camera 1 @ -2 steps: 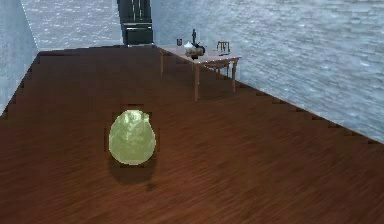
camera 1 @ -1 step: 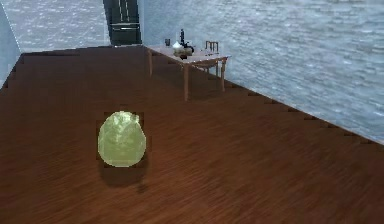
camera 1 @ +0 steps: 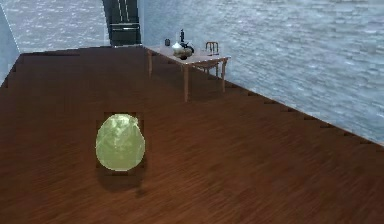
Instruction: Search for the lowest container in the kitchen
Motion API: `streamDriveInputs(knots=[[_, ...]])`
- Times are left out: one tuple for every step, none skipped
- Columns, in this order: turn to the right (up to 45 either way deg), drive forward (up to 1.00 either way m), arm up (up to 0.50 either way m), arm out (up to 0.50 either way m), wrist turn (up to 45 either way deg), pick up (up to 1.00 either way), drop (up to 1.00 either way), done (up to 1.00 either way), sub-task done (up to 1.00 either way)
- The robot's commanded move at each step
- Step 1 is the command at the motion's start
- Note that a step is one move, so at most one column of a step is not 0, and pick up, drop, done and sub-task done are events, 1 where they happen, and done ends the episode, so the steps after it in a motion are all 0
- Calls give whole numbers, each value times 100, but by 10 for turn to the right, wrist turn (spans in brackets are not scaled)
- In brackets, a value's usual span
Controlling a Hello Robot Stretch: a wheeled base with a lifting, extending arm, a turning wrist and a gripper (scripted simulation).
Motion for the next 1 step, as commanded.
streamDriveInputs(knots=[[0,100,0,0,0,0,0,0,0]])
